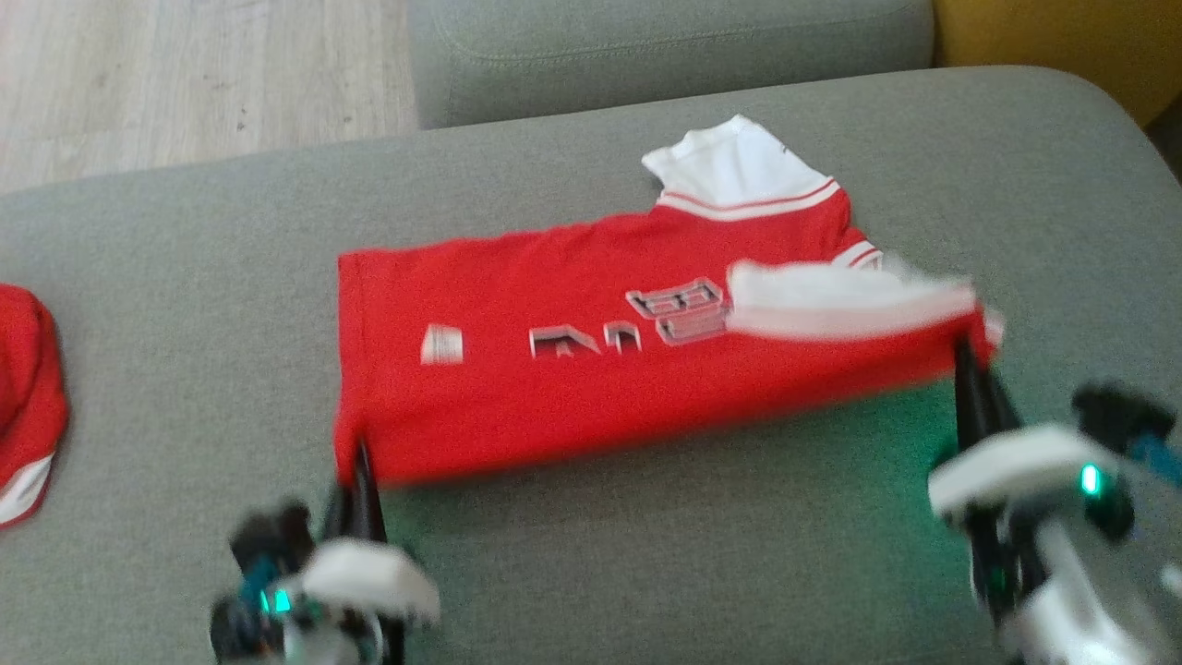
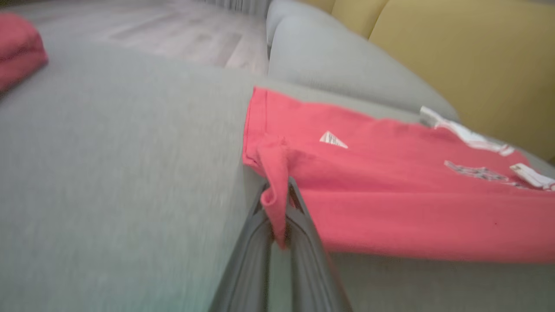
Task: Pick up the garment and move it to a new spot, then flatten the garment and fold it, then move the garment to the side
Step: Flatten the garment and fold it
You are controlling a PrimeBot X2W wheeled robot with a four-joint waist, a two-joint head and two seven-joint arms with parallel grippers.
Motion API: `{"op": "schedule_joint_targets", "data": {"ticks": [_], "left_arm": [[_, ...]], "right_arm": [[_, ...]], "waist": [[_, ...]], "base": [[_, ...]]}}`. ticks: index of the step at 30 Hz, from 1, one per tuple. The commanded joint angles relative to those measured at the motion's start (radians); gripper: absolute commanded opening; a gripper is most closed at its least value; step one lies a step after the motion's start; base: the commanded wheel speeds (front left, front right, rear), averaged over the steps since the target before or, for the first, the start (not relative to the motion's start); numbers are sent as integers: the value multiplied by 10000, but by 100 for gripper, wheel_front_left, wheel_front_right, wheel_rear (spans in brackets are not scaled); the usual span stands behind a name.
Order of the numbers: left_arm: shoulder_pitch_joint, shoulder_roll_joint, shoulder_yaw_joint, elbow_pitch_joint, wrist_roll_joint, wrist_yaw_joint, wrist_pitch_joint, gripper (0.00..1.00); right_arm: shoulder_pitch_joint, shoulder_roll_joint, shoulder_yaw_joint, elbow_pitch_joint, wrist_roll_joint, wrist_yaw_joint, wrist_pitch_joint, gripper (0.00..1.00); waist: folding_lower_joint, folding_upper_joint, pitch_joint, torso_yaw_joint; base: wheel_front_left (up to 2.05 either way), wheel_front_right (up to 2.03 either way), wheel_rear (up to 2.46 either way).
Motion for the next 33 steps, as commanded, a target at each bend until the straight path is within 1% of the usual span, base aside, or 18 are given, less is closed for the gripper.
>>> {"op": "schedule_joint_targets", "data": {"ticks": [1,3,5,6,7,8,9,10,12,14,16,18,21,24,28,31,33], "left_arm": [[462,166,77,-16,-267,62,-51,0],[874,166,-161,41,-469,124,-51,0],[1032,166,-251,24,-574,152,-51,0],[1140,166,-332,-26,-593,208,-51,31],[1194,166,-402,-80,-599,226,-51,100],[1210,166,-442,-169,-599,213,-51,100],[1180,166,-479,-245,-497,244,-51,100],[1100,166,-504,-297,-382,259,-51,100],[807,178,-442,-399,-60,247,-51,100],[324,289,-467,-371,212,127,-51,100],[-422,552,-596,-166,406,-82,131,100],[-1372,911,-731,-14,529,-363,783,100],[-2809,1492,-970,218,730,-798,2044,100],[-3955,1929,-1089,466,773,-1191,2991,100],[-4924,2279,-1245,814,714,-1550,3682,100],[-5302,2447,-1378,1120,616,-1701,4077,100],[-5458,2546,-1419,1287,581,-1745,4117,100]], "right_arm": [[612,-256,169,-293,164,37,23,0],[1157,-285,200,-322,217,37,58,0],[1375,-294,220,-341,229,37,62,0],[1543,-311,225,-361,223,37,51,3],[1640,-330,221,-382,190,37,35,71],[1688,-344,206,-406,155,37,12,100],[1679,-447,232,-451,-55,37,-61,100],[1621,-649,397,-534,-500,37,-158,100],[1433,-704,273,-612,-886,37,-307,100],[1123,-768,201,-708,-1312,37,-391,100],[769,-723,85,-788,-1547,37,-413,100],[358,-719,111,-904,-1722,37,-365,100],[-277,-709,204,-1033,-1841,37,-221,100],[-863,-692,399,-1088,-1877,37,-134,100],[-1454,-683,761,-1066,-1809,37,-104,100],[-1731,-732,1016,-1004,-1720,37,-156,100],[-1854,-770,1141,-948,-1636,37,-210,100]], "waist": [[3,0,14,-9],[3,0,117,10],[3,0,177,14],[3,0,250,21],[3,0,320,21],[3,0,372,23],[3,0,436,32],[3,0,493,42],[3,0,598,40],[3,0,723,52],[3,0,873,74],[3,0,1078,109],[3,0,1425,116],[3,0,1794,63],[3,0,2237,-41],[3,0,2498,-116],[3,0,2621,-156]], "base": [[0,0,0],[0,0,0],[0,0,0],[0,0,0],[0,0,0],[0,0,0],[0,0,0],[0,0,0],[0,0,0],[0,0,0],[0,0,0],[0,0,0],[0,0,0],[0,0,0],[0,0,0],[0,0,0],[0,0,0]]}}
